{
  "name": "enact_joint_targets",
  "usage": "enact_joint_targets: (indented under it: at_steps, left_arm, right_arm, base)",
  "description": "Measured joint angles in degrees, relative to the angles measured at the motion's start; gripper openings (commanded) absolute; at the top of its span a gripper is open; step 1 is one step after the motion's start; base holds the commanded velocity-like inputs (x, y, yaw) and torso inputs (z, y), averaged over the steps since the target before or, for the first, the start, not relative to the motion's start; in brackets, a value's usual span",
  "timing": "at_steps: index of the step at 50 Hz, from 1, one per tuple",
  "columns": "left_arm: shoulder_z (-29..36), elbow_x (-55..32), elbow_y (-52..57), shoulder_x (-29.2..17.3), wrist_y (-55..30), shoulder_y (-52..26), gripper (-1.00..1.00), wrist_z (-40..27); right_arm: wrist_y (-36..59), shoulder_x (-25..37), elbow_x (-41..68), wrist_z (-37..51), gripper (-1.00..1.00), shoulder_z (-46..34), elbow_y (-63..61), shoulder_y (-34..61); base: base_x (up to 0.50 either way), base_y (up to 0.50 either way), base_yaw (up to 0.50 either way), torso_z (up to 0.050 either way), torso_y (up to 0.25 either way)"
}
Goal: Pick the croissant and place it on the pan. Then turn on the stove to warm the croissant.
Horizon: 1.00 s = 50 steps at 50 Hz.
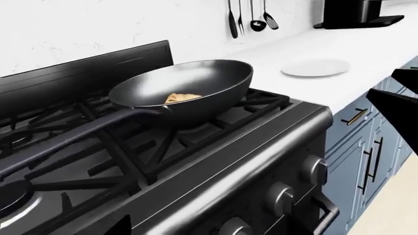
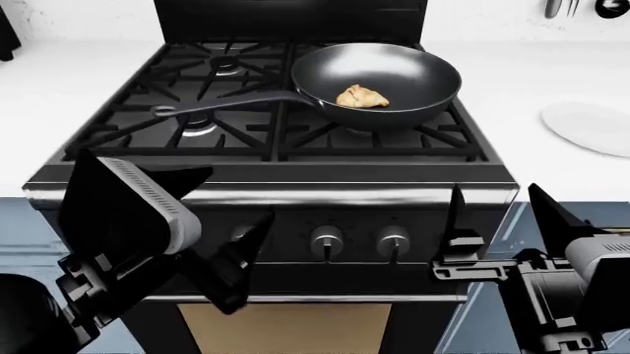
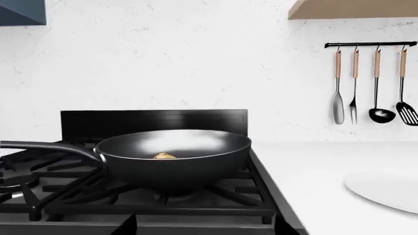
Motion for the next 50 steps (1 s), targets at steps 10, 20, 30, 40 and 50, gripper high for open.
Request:
enact_joint_targets:
  at_steps: [10, 20, 30, 40, 50]
  left_arm:
    - [0.7, 1.6, 1.0, -0.2, 0.9, 1.7, 1.00, 1.2]
    - [1.4, 2.4, 1.8, -0.3, 1.4, 2.8, 1.00, 1.6]
    - [1.9, 3.3, 2.3, -0.4, 2.2, 4.2, 1.00, 1.9]
    - [2.4, 4.7, 2.5, -0.5, 3.1, 5.5, 1.00, 2.6]
    - [2.6, 6.3, 2.4, -0.8, 4.4, 7.2, 1.00, 3.4]
  right_arm:
    - [0.6, -0.3, -0.1, 1.6, 1.00, 0.2, 0.1, 0.1]
    - [0.5, -0.6, -1.6, 3.8, 1.00, 0.9, 0.3, -1.0]
    - [1.0, -0.6, -1.9, 5.3, 1.00, 1.6, 0.4, -2.1]
    - [2.5, 0.2, -3.2, 6.1, 1.00, 0.3, 0.5, -1.8]
    - [3.9, 0.7, -3.5, 6.5, 1.00, -0.7, 0.7, -0.6]
  base:
    - [0.00, 0.00, 0.00, -0.050, 0.000]
    - [0.00, 0.00, 0.00, -0.050, 0.000]
    - [0.00, 0.00, 0.00, -0.050, 0.000]
    - [0.00, 0.00, 0.00, -0.050, 0.000]
    - [0.00, 0.00, 0.00, -0.050, 0.000]
